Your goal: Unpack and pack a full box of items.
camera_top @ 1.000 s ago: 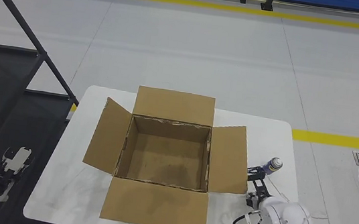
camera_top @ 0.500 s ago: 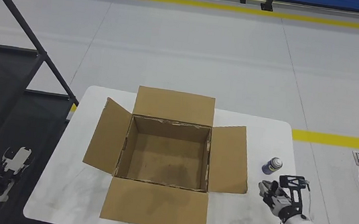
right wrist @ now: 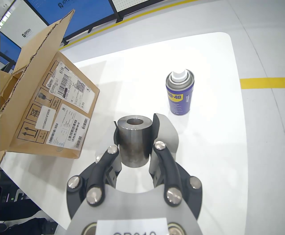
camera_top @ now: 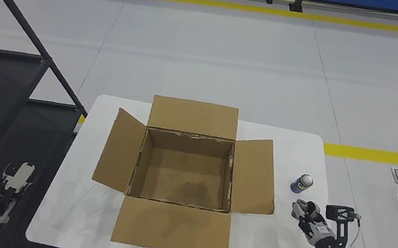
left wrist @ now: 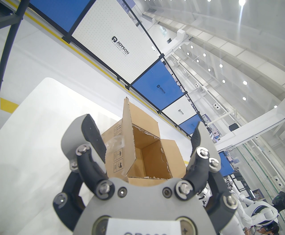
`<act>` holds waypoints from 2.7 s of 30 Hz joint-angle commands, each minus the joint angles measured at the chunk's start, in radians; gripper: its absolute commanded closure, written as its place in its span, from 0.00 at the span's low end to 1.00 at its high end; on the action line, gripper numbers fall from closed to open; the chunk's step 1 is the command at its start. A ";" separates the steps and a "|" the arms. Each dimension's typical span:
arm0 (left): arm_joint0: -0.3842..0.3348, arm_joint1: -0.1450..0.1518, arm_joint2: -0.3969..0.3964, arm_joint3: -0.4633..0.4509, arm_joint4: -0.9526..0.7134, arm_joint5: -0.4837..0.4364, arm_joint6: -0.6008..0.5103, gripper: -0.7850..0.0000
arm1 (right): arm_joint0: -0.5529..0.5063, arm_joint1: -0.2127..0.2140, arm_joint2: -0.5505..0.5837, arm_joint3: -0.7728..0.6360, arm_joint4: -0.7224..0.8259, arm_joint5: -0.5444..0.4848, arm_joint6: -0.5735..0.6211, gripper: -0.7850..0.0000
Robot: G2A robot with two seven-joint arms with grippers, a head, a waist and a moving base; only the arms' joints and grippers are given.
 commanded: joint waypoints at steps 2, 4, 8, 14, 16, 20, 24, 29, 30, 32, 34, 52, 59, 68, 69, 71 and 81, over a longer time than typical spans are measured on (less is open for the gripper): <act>0.000 0.000 0.000 0.000 0.000 0.000 0.000 0.00 | 0.003 -0.001 -0.005 0.005 -0.004 0.020 0.000 1.00; 0.000 0.000 0.000 0.000 0.000 0.000 0.000 0.00 | 0.031 -0.004 -0.029 0.022 -0.017 0.062 -0.034 1.00; 0.000 0.000 0.000 0.000 0.000 0.000 0.000 0.00 | 0.067 -0.010 -0.063 0.149 -0.065 0.031 -0.255 1.00; 0.000 0.000 0.000 0.000 0.000 0.000 0.000 0.00 | 0.130 -0.009 -0.066 0.403 -0.061 -0.116 -0.470 1.00; 0.000 0.000 0.000 0.000 0.000 0.000 0.000 0.00 | 0.159 -0.010 -0.074 0.475 -0.064 -0.134 -0.517 1.00; 0.000 0.000 0.000 0.000 0.000 0.000 0.000 0.00 | 0.210 -0.017 -0.102 0.585 -0.077 -0.132 -0.625 1.00; 0.000 0.000 0.000 0.000 0.000 0.000 0.000 0.00 | 0.240 -0.021 -0.127 0.640 -0.105 -0.112 -0.668 1.00; 0.000 0.000 0.000 0.000 0.000 0.000 0.000 0.00 | 0.240 -0.021 -0.127 0.640 -0.105 -0.112 -0.668 1.00; 0.000 0.000 0.000 0.000 0.000 0.000 0.000 0.00 | 0.240 -0.021 -0.127 0.640 -0.105 -0.112 -0.668 1.00; 0.000 0.000 0.000 0.000 0.000 0.000 0.000 0.00 | 0.238 -0.021 -0.129 0.637 -0.109 -0.109 -0.660 1.00; 0.000 0.000 0.000 0.000 0.000 0.000 0.000 0.00 | 0.235 -0.020 -0.134 0.617 -0.138 -0.083 -0.653 1.00; 0.000 0.000 0.000 0.000 0.000 0.000 0.000 0.00 | 0.259 -0.027 -0.182 0.670 -0.215 0.009 -0.705 0.65; 0.000 0.000 0.000 0.000 0.000 0.000 0.000 0.00 | 0.258 -0.025 -0.179 0.677 -0.213 0.003 -0.712 0.44; 0.000 0.000 0.000 0.000 0.000 0.000 0.000 0.00 | 0.246 -0.023 -0.174 0.658 -0.207 -0.007 -0.722 0.16; 0.000 0.000 0.000 0.000 0.000 0.000 0.000 0.00 | 0.238 -0.022 -0.171 0.649 -0.203 -0.020 -0.730 0.12; 0.000 0.000 0.000 0.000 0.000 0.000 0.000 0.00 | 0.222 -0.019 -0.160 0.630 -0.188 -0.058 -0.743 0.04; 0.000 0.000 0.000 0.000 0.000 0.000 0.000 0.00 | -0.017 0.027 0.006 0.327 0.015 -0.575 -0.657 0.00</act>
